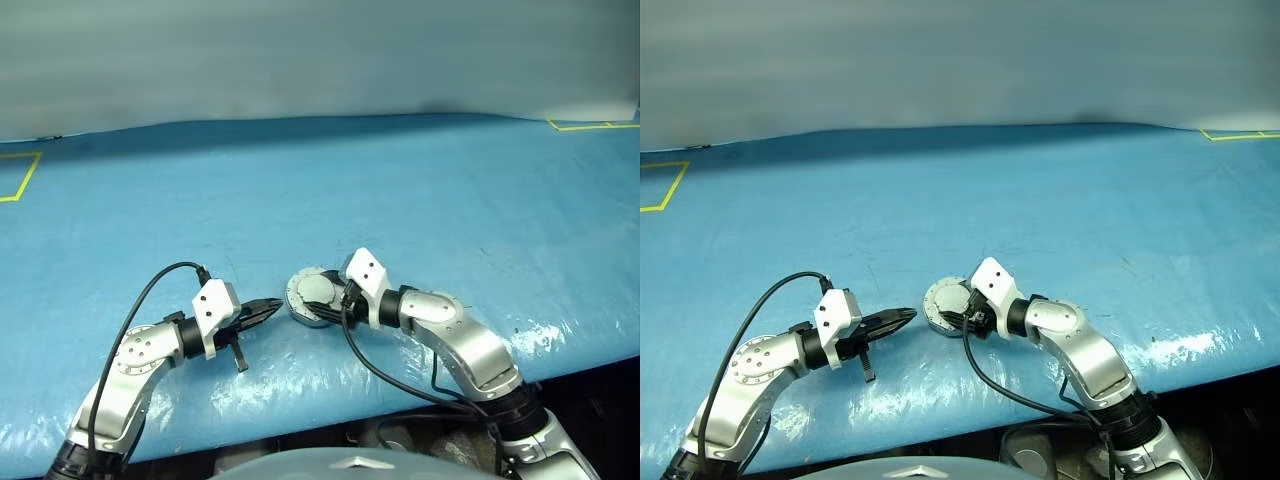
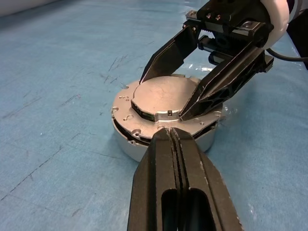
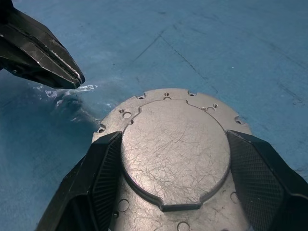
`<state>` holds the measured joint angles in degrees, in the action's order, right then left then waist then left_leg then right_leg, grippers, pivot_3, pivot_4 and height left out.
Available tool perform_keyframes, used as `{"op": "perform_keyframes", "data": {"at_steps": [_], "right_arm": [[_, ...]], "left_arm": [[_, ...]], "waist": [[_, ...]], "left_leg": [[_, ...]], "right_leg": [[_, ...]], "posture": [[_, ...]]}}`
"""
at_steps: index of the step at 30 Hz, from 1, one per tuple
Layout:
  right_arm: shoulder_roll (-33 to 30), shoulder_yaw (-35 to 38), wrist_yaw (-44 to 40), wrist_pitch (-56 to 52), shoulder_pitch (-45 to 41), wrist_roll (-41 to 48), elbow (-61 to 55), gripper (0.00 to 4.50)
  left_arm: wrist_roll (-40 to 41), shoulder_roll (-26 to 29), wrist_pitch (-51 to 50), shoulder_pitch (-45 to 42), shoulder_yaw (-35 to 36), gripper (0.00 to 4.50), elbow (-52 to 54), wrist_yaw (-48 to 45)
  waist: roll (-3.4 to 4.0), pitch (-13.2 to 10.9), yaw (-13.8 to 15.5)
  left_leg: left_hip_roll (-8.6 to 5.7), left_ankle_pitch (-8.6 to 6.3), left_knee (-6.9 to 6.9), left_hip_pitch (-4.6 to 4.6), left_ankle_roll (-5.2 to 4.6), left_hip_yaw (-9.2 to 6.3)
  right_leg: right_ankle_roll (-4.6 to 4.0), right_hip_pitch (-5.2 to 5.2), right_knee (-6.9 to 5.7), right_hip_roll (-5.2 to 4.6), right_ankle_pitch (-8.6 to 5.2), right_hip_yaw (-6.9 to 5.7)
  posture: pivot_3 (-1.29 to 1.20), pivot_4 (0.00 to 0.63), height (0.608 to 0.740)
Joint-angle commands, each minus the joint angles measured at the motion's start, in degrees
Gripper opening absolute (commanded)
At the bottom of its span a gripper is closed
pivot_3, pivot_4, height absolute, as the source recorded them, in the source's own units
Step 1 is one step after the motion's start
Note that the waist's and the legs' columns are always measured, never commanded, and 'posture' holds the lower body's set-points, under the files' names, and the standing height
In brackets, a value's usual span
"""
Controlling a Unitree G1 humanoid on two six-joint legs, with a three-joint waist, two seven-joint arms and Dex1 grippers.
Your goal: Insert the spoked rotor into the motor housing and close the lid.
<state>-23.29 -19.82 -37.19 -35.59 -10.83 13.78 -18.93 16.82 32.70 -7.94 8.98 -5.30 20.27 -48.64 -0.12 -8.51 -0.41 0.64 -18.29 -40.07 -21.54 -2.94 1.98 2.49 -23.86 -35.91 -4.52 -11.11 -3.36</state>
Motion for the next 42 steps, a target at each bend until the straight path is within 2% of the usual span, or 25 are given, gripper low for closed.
{"op": "perform_keyframes", "data": {"at_steps": [1,8,13,25,30,37,42], "right_arm": [[-0.8,-1.3,0.2,-0.4,-0.2,-2.0,1.5,3.04],[-1.1,-4.5,1.4,0.7,0.1,-6.3,5.3,3.04],[-0.1,-5.9,3.0,-0.5,0.8,-7.8,7.1,3.04],[0.5,-7.6,5.1,0.3,1.9,-10.3,9.5,3.04],[1.9,-7.2,6.0,0.2,2.1,-10.1,10.4,3.04],[0.4,-6.3,5.2,0.6,2.6,-10.3,10.2,3.04],[0.1,-4.9,4.6,0.7,2.8,-9.5,9.7,3.04]], "left_arm": [[0.1,-0.1,1.0,0.4,0.5,0.00,1.3,0.4],[-0.4,0.0,1.3,1.0,0.6,0.00,1.7,1.2],[-0.9,-0.3,1.8,1.3,0.6,0.00,1.7,1.9],[-1.3,-0.5,2.8,1.8,0.4,0.00,1.5,2.7],[-1.9,-0.7,3.4,1.3,0.3,0.00,0.9,2.8],[-2.6,-1.4,3.9,0.9,0.3,0.00,0.0,3.1],[-6.8,-2.2,3.7,-0.9,-1.1,0.00,-3.7,6.1]], "waist": [[0.00,0.0,-0.1],[-0.01,0.0,-0.2],[-0.02,0.1,-0.2],[-0.03,0.4,-0.2],[0.02,0.5,-0.3],[0.04,0.5,-0.3],[0.11,0.5,-0.2]], "left_leg": [[0.00,0.00,0.00,0.01,0.00,0.00],[0.04,0.03,0.00,0.21,0.04,-0.01],[0.17,0.03,0.01,0.67,0.05,0.03],[0.24,0.06,0.01,0.77,0.11,0.03],[0.28,0.06,0.04,0.84,0.11,0.03],[0.40,0.07,0.08,0.84,0.14,0.02],[0.36,0.07,0.10,0.84,0.14,0.03]], "right_leg": [[0.00,0.01,0.00,0.00,0.00,0.00],[0.01,0.15,-0.03,0.01,-0.01,0.00],[0.21,0.25,-0.05,0.05,-0.18,0.01],[0.13,0.26,-0.09,0.07,-0.13,0.05],[0.09,0.25,-0.09,0.06,-0.12,0.05],[0.06,0.22,-0.08,0.05,-0.14,0.05],[0.06,0.22,-0.06,0.05,-0.14,0.03]], "posture": [[0.00,0.150,0.740],[0.00,0.150,0.740],[0.00,0.150,0.740],[0.00,0.150,0.740],[0.00,0.150,0.740],[0.00,0.150,0.740],[0.00,0.150,0.740]]}}
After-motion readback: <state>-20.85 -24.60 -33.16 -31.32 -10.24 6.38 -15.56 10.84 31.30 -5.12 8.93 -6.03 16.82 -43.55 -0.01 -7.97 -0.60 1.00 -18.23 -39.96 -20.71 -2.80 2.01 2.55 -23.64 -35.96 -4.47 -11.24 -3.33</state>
